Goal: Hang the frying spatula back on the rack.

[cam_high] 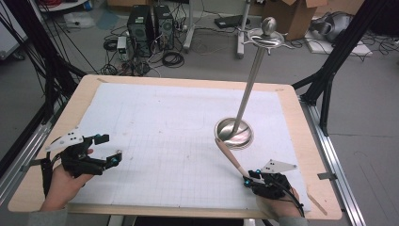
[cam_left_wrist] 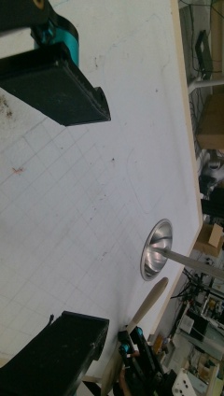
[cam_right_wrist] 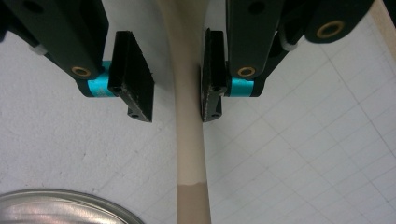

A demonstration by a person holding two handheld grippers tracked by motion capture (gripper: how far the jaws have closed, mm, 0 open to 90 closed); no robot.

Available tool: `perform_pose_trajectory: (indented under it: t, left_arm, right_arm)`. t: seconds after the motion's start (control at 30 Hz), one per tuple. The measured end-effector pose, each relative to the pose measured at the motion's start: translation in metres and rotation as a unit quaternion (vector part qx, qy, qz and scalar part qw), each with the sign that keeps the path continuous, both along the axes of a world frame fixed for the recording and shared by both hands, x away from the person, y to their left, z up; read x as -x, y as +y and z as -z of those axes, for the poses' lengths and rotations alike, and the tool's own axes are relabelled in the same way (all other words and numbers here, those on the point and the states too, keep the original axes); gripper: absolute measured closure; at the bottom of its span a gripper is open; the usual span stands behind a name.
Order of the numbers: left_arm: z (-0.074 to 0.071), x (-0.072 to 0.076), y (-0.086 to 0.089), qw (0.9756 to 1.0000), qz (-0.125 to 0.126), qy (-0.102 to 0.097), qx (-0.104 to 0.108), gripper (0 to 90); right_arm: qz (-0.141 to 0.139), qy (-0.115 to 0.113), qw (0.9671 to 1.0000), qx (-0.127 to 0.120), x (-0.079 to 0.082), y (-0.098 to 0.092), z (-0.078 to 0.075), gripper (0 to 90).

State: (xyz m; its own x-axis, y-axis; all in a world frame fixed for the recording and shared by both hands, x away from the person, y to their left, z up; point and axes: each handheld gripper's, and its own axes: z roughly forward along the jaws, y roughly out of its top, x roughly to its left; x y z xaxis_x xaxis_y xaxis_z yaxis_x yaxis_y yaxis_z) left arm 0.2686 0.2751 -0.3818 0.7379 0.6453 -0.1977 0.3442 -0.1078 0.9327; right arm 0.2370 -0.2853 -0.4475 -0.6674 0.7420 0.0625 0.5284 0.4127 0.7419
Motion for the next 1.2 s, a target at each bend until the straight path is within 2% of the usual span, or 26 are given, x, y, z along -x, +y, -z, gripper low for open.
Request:
perform_pose_trajectory:
  t: [0.3, 0.83, 1.03, 1.2]
  left_arm:
    - [0.0006, -0.0003, 0.0002, 1.0000, -0.001, 0.001, 0.001, 3.6]
    - [-0.0008, 0.0003, -0.0001, 1.0000, 0.003, -0.004, 0.000, 3.6]
    - [-0.0022, 0.0012, -0.0005, 1.0000, 0.002, -0.008, 0.000, 3.6]
    - [-0.0054, 0.0024, -0.0003, 0.9999, -0.001, -0.014, 0.000, 3.6]
  right_arm:
    - [-0.019, -0.003, 0.9998, 0.005, 0.0016, 0.0021, -0.0002, 76.6]
    - [-0.018, 0.007, 0.9998, -0.002, 0.0005, 0.0011, -0.0010, 77.8]
    - [-0.026, 0.002, 0.9997, -0.001, -0.0001, 0.0020, -0.0025, 77.9]
    - [-0.033, -0.006, 0.9993, -0.016, -0.0012, 0.0026, -0.0057, 77.9]
